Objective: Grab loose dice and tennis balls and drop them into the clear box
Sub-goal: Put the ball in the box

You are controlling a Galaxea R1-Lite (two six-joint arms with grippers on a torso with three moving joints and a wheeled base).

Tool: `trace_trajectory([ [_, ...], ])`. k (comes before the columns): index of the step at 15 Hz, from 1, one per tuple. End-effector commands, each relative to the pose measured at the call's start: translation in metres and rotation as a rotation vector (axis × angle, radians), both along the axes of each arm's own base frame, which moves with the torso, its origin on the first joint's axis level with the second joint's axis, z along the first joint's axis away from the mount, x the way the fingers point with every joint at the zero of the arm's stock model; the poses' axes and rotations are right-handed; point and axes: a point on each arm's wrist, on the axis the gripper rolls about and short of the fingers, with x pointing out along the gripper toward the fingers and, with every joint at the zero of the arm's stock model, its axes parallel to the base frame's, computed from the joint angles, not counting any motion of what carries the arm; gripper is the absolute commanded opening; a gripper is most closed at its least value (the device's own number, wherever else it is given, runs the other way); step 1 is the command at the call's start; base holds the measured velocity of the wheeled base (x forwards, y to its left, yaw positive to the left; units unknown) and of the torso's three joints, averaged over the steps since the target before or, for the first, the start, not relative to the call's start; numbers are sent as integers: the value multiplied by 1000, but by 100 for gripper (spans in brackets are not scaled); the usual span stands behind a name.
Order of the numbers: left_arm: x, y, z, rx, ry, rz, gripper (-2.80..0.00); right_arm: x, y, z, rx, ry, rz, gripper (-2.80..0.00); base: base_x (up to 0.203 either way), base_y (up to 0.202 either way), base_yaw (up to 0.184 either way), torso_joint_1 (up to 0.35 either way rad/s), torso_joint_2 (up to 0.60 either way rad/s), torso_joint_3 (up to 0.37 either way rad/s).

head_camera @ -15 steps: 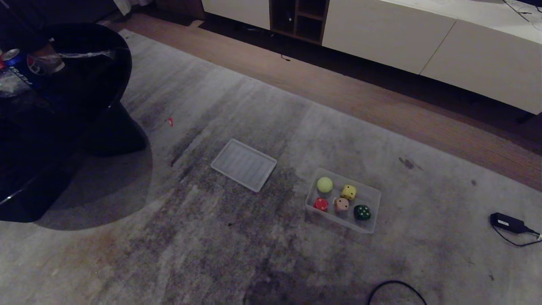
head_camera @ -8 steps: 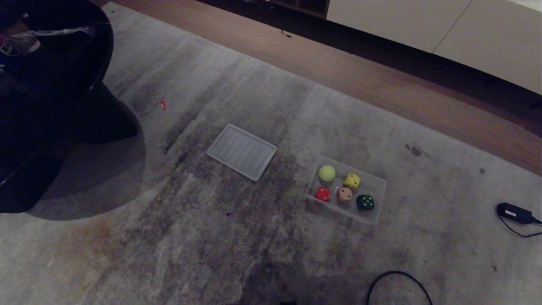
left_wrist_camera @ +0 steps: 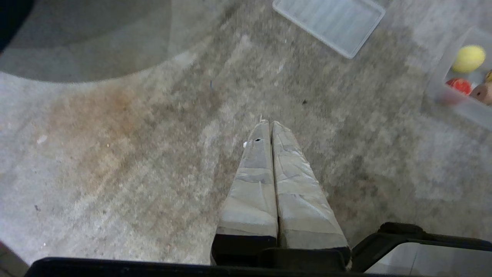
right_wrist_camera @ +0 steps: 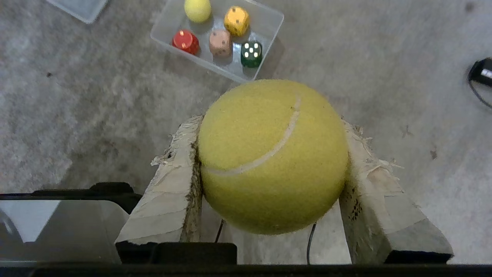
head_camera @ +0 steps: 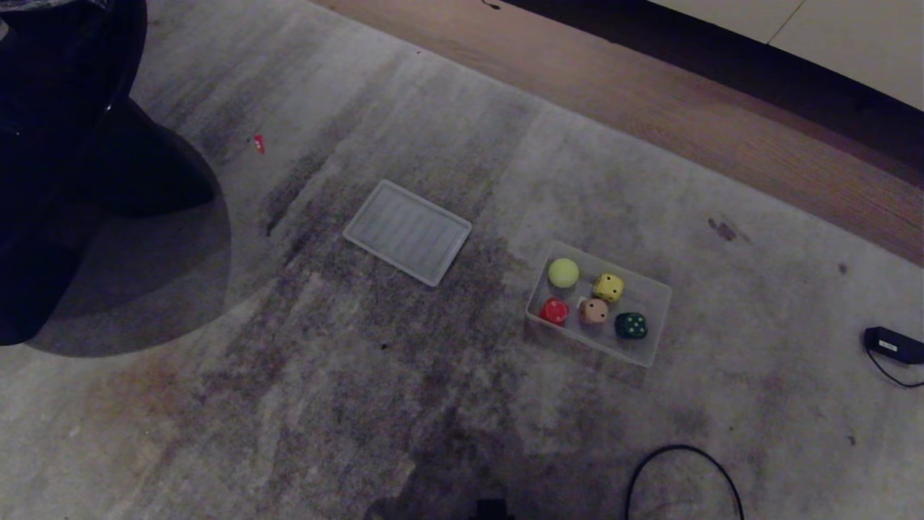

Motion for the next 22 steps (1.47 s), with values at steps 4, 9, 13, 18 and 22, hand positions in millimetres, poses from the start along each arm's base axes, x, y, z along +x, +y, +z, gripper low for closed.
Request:
trace_trajectory([
  [4, 0, 0, -1, 1, 5, 1, -280, 0, 0, 0, 0, 2, 1, -280, 0, 0, 0, 1, 3, -202],
  [9, 0, 0, -1, 9, 5, -2, -280, 0, 0, 0, 0, 2, 3, -280, 0, 0, 0, 2, 4, -198],
  [13, 0, 0, -1, 9, 5, -2, -280, 0, 0, 0, -5, 0, 3, -280, 0, 0, 0, 3, 2, -196],
  [18, 0, 0, -1, 11, 5, -2, -280, 0, 0, 0, 0, 1, 3, -280, 0, 0, 0, 1, 3, -97],
  [22, 0, 0, 0, 9, 3, -1, -280, 0, 0, 0, -3, 3, 3, -280, 0, 0, 0, 0, 0, 0],
])
